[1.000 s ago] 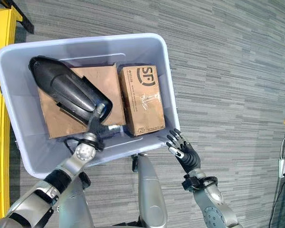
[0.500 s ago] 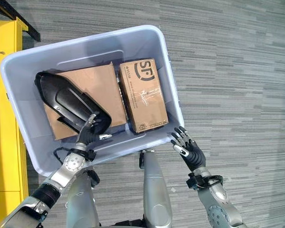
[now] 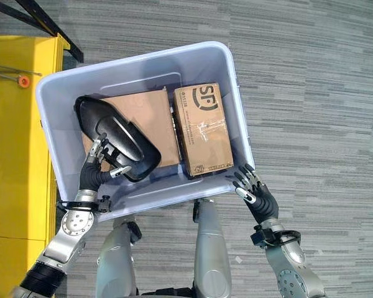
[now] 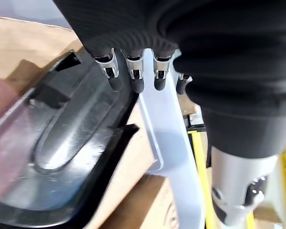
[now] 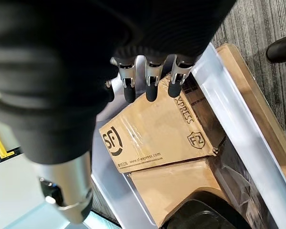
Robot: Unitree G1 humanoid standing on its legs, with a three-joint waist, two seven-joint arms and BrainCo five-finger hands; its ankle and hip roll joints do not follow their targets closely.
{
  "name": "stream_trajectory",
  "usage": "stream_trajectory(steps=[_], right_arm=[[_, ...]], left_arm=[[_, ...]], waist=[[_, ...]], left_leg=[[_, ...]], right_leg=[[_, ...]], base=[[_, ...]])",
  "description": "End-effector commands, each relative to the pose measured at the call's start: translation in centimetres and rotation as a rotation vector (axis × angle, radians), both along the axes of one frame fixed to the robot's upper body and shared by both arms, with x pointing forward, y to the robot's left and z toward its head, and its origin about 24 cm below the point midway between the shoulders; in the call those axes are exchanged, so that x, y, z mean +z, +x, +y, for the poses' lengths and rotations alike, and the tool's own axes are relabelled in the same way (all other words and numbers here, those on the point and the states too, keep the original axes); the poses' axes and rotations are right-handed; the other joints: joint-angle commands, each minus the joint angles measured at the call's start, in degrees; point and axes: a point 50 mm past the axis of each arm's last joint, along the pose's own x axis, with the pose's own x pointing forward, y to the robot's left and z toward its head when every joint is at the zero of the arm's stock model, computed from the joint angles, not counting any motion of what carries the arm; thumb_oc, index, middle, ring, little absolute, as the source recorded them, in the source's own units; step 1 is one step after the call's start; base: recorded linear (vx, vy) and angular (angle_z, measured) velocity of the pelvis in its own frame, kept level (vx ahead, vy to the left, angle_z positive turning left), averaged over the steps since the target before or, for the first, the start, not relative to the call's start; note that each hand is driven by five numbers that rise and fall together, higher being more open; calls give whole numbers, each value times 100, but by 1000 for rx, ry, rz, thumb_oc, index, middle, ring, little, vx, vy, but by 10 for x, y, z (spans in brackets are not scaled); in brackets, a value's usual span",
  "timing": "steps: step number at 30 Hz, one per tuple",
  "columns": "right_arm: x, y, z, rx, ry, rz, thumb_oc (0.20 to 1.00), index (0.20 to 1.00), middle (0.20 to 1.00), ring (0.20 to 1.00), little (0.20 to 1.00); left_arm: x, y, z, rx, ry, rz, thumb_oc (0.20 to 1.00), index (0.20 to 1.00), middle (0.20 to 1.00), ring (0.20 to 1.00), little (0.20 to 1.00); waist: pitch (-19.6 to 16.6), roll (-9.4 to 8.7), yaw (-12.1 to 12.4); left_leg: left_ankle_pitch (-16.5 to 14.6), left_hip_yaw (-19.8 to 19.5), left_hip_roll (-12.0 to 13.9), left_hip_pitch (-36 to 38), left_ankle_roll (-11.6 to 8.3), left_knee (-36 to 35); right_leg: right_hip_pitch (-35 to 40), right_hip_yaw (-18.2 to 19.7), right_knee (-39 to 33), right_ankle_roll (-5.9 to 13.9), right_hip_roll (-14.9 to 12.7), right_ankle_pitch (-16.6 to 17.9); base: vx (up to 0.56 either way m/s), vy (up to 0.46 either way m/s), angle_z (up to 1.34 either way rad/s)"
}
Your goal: Move parts from the plastic box to the shelf.
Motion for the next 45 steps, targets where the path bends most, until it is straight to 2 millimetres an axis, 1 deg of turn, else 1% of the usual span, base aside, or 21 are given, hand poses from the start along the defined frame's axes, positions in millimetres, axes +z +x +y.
stream_trajectory(steps=[1,6,7,9,10,13,17,22,23,26,28,31,36,39,45], right_arm=[[12,-3,-4,-51,20,-75,1000,1000,1000,1000,1000],[10,-2,1,-58,44,-62,1000,1000,1000,1000,1000],[8,-2,3,-60,53,-52,1000,1000,1000,1000,1000],[8,-2,5,-64,60,-48,1000,1000,1000,1000,1000],[7,-1,6,-69,66,-39,1000,1000,1000,1000,1000],[8,0,7,-76,71,-37,1000,1000,1000,1000,1000],[8,0,10,-85,88,-21,1000,1000,1000,1000,1000],[8,0,11,-93,93,-17,1000,1000,1000,1000,1000],[9,1,10,-96,92,-18,1000,1000,1000,1000,1000],[10,1,10,-102,95,-21,1000,1000,1000,1000,1000],[10,1,10,-102,96,-22,1000,1000,1000,1000,1000],[12,0,8,-101,93,-25,1000,1000,1000,1000,1000],[12,0,6,-97,80,-27,1000,1000,1000,1000,1000],[13,0,6,-93,83,-28,1000,1000,1000,1000,1000],[13,0,5,-93,81,-26,1000,1000,1000,1000,1000]], left_arm=[[31,-2,11,43,-90,-172,1000,1000,1000,1000,1000],[22,1,12,114,-172,-146,1000,1000,1000,1000,1000],[15,2,12,142,-227,-118,1000,1000,1000,1000,1000],[10,4,12,163,-269,-95,1000,1000,1000,1000,1000],[4,5,11,180,-338,-70,1000,1000,1000,1000,1000],[1,8,8,193,-393,-54,1000,1000,1000,1000,1000],[-1,12,7,253,-473,-49,1000,1000,1000,1000,1000],[1,15,13,329,-470,-64,1000,1000,1000,1000,1000],[3,15,18,377,-468,-82,1000,1000,1000,1000,1000],[6,13,28,461,-430,-111,1000,1000,1000,1000,1000],[6,12,30,481,-423,-115,1000,1000,1000,1000,1000],[10,5,43,552,-402,-155,1000,1000,1000,1000,1000],[12,0,51,607,-368,-179,1000,1000,1000,1000,1000],[12,-6,60,661,-328,-187,1000,1000,1000,1000,1000],[9,-4,60,667,-323,-167,1000,1000,1000,1000,1000]], waist=[[12,-296,-80],[37,-329,-80],[50,-352,-78],[69,-374,-82],[93,-392,-85],[126,-421,-86],[197,-507,-95],[260,-570,-91],[271,-595,-86],[305,-619,-65],[314,-622,-64],[349,-600,-27],[327,-562,-6],[301,-526,15],[287,-516,10]], left_leg=[[-471,-406,699,602,-678,461],[-451,-416,702,610,-677,469],[-441,-417,708,607,-673,476],[-429,-422,714,602,-670,471],[-408,-435,715,591,-668,480],[-389,-431,719,594,-668,469],[-335,-452,750,609,-665,459],[-297,-461,781,618,-673,453],[-278,-462,799,626,-673,449],[-258,-475,813,629,-674,452],[-255,-478,820,628,-677,453],[-253,-478,822,659,-671,445],[-247,-485,817,651,-667,444],[-247,-493,811,637,-668,450],[-252,-518,808,595,-664,472]], right_leg=[[1268,-129,-2378,433,-228,1740],[1280,-136,-2352,417,-224,1732],[1277,-138,-2342,409,-216,1735],[1278,-144,-2342,406,-211,1737],[1262,-141,-2315,399,-201,1735],[1259,-140,-2300,388,-188,1729],[1227,-143,-2232,363,-133,1711],[1185,-137,-2139,337,-83,1672],[1160,-144,-2095,327,-63,1651],[1140,-144,-2039,317,-38,1619],[1131,-145,-2027,317,-32,1610],[1119,-156,-1954,306,-29,1572],[1063,-159,-1888,298,-35,1543],[1044,-160,-1861,294,-32,1522],[979,-158,-1822,293,-26,1514]], base=[[3,-10,3],[0,0,0],[0,0,0],[0,0,0],[0,0,0],[1,-10,1],[4,-29,0],[1,-6,0],[0,0,0],[0,0,0],[4,-5,-2],[12,-9,-4],[0,0,0],[17,-10,4],[2,-1,1]])
